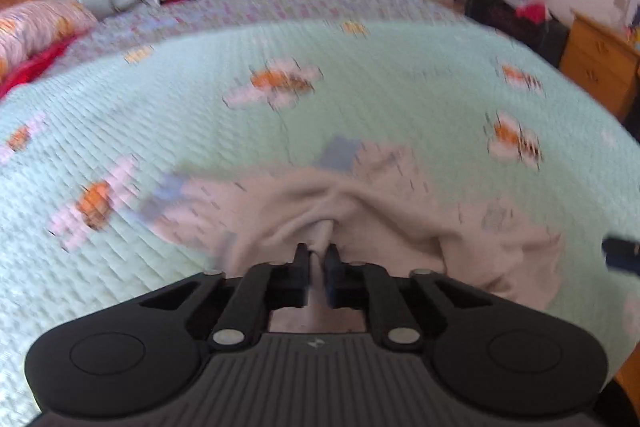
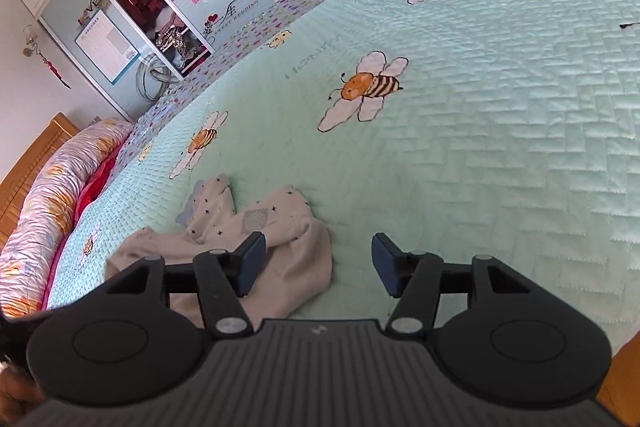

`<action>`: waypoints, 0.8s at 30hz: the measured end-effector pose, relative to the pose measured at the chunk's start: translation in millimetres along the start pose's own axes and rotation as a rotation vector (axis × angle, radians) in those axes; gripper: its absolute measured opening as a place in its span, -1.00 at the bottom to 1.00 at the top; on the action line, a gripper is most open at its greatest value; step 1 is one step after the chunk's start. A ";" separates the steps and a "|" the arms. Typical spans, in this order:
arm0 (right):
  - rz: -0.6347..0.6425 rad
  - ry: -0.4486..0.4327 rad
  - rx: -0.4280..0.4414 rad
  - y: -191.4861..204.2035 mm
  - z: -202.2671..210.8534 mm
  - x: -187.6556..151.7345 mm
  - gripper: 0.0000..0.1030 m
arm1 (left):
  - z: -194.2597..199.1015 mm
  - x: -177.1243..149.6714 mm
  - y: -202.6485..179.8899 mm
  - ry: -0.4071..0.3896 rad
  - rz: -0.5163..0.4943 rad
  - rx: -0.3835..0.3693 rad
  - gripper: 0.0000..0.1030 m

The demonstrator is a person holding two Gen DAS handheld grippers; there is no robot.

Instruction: Fold clothes

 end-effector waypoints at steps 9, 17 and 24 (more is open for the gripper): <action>0.049 -0.007 -0.020 2.4 1.7 4.6 0.19 | 4.6 -22.1 45.3 0.117 0.033 0.138 -0.85; 0.219 0.087 0.018 49.9 -38.0 21.1 0.37 | 7.3 -47.7 79.1 0.171 0.080 0.029 -0.71; 0.460 0.150 0.038 133.6 -117.6 52.2 0.47 | 24.7 -38.1 100.6 0.084 0.141 -0.014 -0.61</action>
Point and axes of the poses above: each gripper's, at about its wrist camera, not at the fingertips, and z roughly against the way its jaws point, y to its left, x to its top, the point moved 1 cm from there along -z, roughly the way its jaws point, and after that the axes turned 11 degrees about y, right-handed, at the moved point
